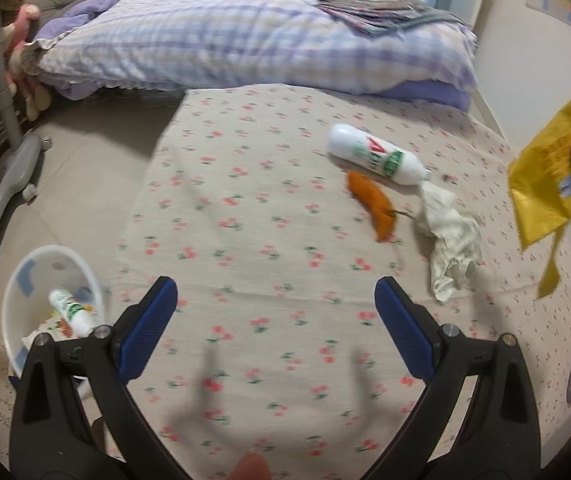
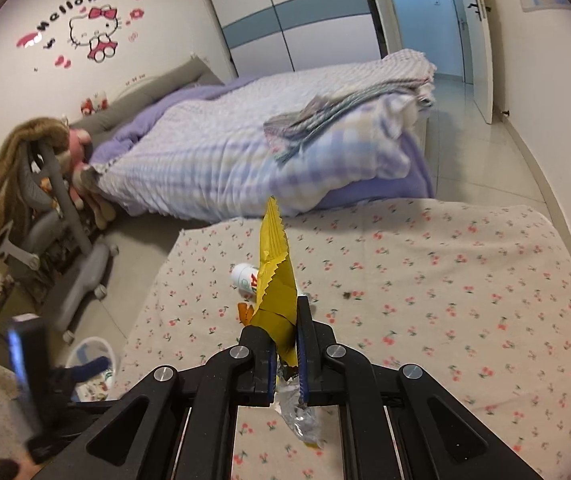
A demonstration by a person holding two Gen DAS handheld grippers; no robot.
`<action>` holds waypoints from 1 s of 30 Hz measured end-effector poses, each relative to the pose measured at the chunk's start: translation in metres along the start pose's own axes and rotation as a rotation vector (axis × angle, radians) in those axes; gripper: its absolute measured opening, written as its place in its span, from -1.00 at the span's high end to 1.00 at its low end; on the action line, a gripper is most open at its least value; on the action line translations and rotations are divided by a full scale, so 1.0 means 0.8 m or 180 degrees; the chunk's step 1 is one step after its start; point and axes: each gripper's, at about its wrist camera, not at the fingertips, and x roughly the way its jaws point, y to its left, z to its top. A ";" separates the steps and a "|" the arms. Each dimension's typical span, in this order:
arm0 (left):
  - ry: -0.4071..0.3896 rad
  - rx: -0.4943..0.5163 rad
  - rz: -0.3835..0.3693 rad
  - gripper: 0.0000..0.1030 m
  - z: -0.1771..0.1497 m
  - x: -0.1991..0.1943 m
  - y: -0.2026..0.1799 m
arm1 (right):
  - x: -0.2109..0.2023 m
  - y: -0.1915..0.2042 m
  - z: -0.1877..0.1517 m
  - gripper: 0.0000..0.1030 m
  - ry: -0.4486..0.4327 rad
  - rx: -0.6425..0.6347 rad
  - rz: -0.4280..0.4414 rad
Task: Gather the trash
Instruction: 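Grasp the yellow chip bag with the right tool, then grasp the crumpled white tissue with the left tool while the right tool holds the yellow bag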
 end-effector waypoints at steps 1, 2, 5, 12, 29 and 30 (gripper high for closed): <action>0.0002 0.0022 -0.0035 -0.92 -0.001 0.002 -0.009 | -0.008 -0.004 -0.001 0.83 -0.0022 0.0007 -0.0016; 0.0002 0.0039 -0.0063 -0.92 -0.001 0.003 -0.016 | -0.016 -0.011 -0.003 0.83 -0.0041 0.0029 -0.0041; -0.0007 0.0103 -0.0184 -0.91 -0.001 0.006 -0.043 | -0.031 -0.035 -0.012 0.83 -0.0040 0.0111 -0.0170; -0.0060 0.0234 -0.0549 -0.77 0.000 0.023 -0.113 | -0.040 -0.099 -0.040 0.83 0.0090 0.0253 -0.0449; -0.0047 0.0319 -0.0789 0.45 -0.003 0.078 -0.156 | -0.067 -0.190 -0.093 0.83 0.0271 0.0514 -0.0705; -0.0067 0.0368 -0.0765 0.59 -0.004 0.075 -0.157 | -0.067 -0.190 -0.093 0.83 0.0272 0.0511 -0.0702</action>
